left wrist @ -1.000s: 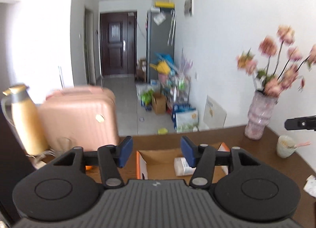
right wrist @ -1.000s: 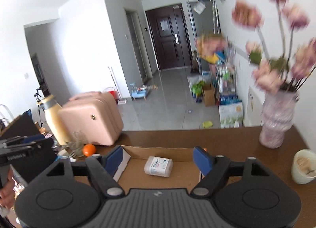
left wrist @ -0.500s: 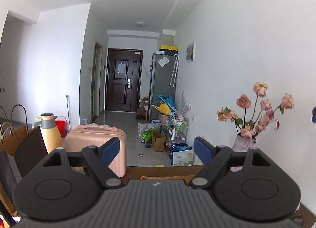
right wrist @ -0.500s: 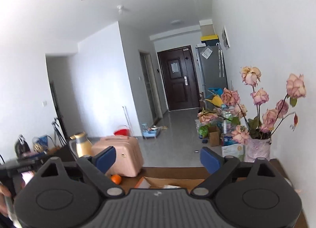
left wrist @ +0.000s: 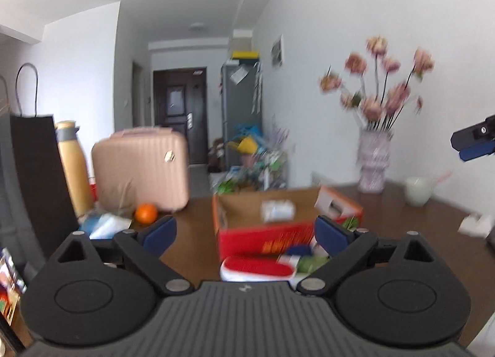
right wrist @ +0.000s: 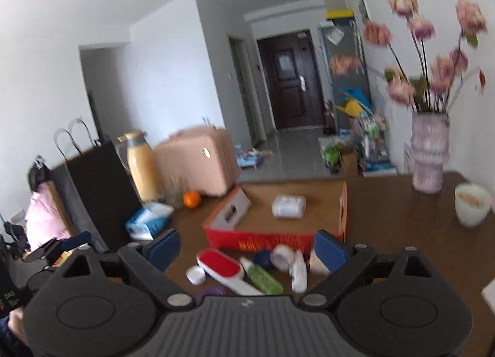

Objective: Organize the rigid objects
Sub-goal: 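Raise both grippers out of the cardboard box, then grasp the white bottle cap with the left gripper while the right grasps the purple cap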

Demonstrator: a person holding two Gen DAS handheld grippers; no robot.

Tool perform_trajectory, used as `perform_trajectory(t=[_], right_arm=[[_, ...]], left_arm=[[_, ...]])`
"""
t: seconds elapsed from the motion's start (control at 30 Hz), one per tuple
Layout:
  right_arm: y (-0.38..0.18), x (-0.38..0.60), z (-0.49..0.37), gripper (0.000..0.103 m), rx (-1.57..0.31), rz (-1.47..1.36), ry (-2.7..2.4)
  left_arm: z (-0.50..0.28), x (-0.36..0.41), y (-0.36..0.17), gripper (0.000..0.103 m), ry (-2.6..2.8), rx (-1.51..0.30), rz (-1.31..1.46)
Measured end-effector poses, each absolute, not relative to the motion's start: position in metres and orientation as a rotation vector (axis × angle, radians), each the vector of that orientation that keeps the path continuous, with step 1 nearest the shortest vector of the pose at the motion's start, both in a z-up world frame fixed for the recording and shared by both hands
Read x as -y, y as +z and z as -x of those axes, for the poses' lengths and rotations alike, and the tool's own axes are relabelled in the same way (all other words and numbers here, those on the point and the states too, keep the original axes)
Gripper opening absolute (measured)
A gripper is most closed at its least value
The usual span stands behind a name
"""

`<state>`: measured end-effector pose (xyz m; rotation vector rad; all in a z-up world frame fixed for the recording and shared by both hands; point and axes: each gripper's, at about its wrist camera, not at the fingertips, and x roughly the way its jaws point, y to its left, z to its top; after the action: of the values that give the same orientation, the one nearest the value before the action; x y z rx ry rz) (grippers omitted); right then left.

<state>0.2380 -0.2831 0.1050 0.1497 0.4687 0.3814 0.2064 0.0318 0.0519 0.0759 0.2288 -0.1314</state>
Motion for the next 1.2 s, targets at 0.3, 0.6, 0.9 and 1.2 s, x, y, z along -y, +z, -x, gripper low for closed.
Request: perform_trajectory(t=[0.3,0.6,0.9,1.2], right_arm=[[-0.003,0.236,-0.242,0.093,-0.460,-0.030,0.272],[-0.039,0.202,-0.273,0.092,-0.542,0.016,0.357],[-0.054,0.143,-0.313,0.087,-0.609,0.114,0.512],[-0.068,0.102,-0.344,0.054,-0.683,0.135,0.552]], left_arm=[[-0.218,-0.017,-0.018,0.102,-0.103,-0.334,-0.159],[-0.292,-0.032,-0.049,0.102,-0.112,-0.500,-0.134],[-0.378,-0.059,-0.072,0.075,-0.160,-0.695,0.005],[-0.386,-0.066,-0.070,0.041,-0.187,-0.664,0.021]])
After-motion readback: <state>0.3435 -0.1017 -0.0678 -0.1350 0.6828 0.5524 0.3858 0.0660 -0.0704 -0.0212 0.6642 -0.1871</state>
